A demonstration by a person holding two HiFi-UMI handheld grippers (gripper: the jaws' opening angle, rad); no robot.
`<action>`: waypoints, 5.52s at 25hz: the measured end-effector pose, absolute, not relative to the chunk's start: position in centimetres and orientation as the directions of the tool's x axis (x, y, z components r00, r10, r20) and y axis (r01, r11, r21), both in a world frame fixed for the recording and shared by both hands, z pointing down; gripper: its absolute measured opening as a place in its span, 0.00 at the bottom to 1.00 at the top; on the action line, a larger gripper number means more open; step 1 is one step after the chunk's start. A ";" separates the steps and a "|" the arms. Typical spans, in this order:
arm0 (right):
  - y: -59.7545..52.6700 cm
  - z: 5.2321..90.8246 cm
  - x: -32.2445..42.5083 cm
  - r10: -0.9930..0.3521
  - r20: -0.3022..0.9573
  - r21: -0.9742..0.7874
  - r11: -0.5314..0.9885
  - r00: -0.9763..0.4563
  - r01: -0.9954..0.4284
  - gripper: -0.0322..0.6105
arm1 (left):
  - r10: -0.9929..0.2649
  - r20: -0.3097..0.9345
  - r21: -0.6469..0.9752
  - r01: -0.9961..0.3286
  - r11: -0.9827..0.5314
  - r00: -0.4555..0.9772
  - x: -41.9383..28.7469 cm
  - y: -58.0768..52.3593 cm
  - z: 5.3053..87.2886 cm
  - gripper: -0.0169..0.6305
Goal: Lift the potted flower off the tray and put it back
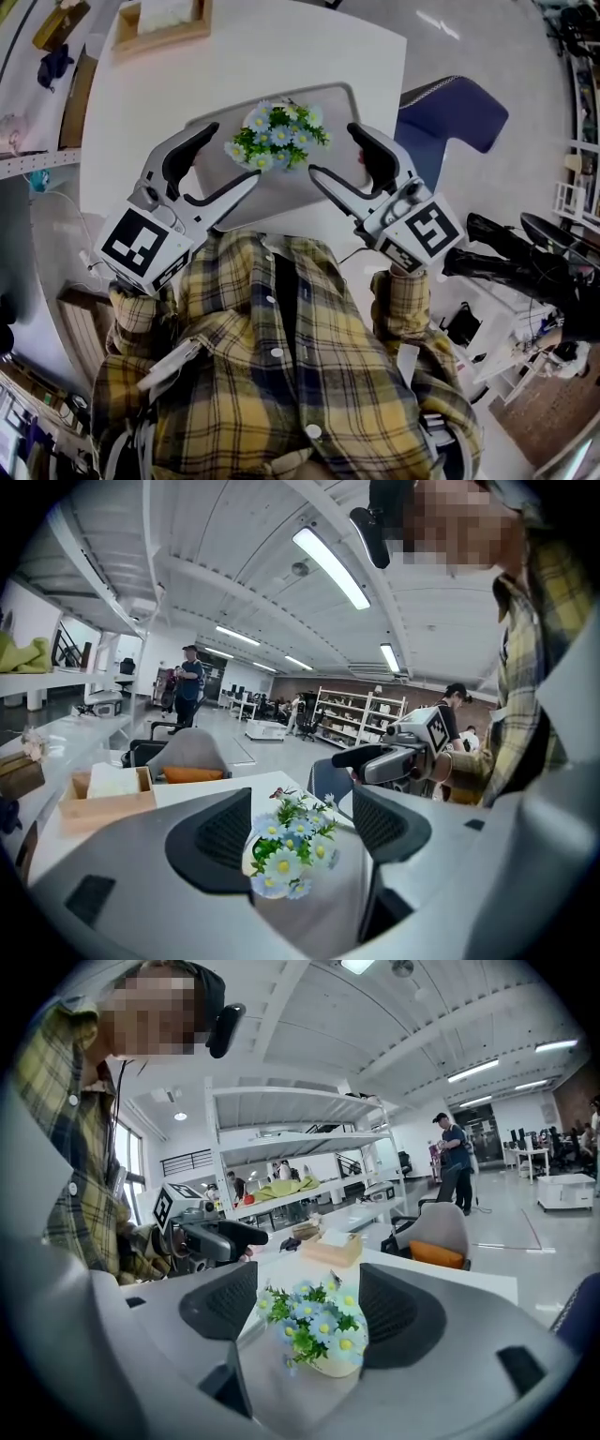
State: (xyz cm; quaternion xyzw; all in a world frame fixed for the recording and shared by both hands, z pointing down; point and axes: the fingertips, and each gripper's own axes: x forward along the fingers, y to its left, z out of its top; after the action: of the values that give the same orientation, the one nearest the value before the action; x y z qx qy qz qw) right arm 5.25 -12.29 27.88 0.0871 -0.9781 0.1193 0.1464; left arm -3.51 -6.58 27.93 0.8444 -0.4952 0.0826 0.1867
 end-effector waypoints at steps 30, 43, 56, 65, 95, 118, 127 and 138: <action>-11.9 38.7 6.2 0.047 0.431 -0.279 0.957 -0.901 -0.083 0.60 | -0.647 0.514 0.244 -0.819 -0.520 0.563 -2.5 -6.3 41.0 0.68; -13.3 42.6 5.1 0.107 0.434 -0.253 0.967 -0.894 -0.007 0.60 | -0.628 0.565 0.155 -0.816 -0.557 0.535 -2.3 -7.8 45.1 0.68; -13.7 43.7 3.7 0.143 0.408 -0.250 0.967 -0.902 0.040 0.60 | -0.642 0.522 0.172 -0.806 -0.566 0.562 -2.0 -9.6 45.1 0.68; -13.4 43.7 2.5 0.159 0.387 -0.244 0.968 -0.908 0.066 0.60 | -0.649 0.494 0.144 -0.790 -0.596 0.579 -1.6 -10.4 44.3 0.68; -13.5 43.1 1.6 0.108 0.356 -0.211 0.977 -0.928 0.033 0.60 | -0.680 0.500 0.157 -0.829 -0.537 0.535 -2.1 -10.8 44.1 0.58; -14.2 40.5 1.5 0.098 0.328 -0.144 0.988 -0.940 0.053 0.60 | -0.721 0.455 0.208 -0.850 -0.485 0.522 -2.1 -11.5 42.0 0.58; -14.5 47.4 2.5 0.100 0.323 -0.171 0.984 -0.941 0.046 0.60 | -0.715 0.452 0.248 -0.845 -0.473 0.533 -1.2 -11.8 48.9 0.58; -13.7 44.1 2.4 0.077 0.326 -0.172 0.985 -0.942 0.021 0.60 | -0.706 0.443 0.265 -0.833 -0.485 0.552 -1.3 -11.0 45.5 0.58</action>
State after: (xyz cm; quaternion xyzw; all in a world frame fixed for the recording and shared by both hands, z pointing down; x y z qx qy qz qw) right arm 2.44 -13.70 44.10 -0.0250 -0.9820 0.0831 0.1679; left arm -1.28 -10.96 45.54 0.8505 -0.4524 0.1383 0.2297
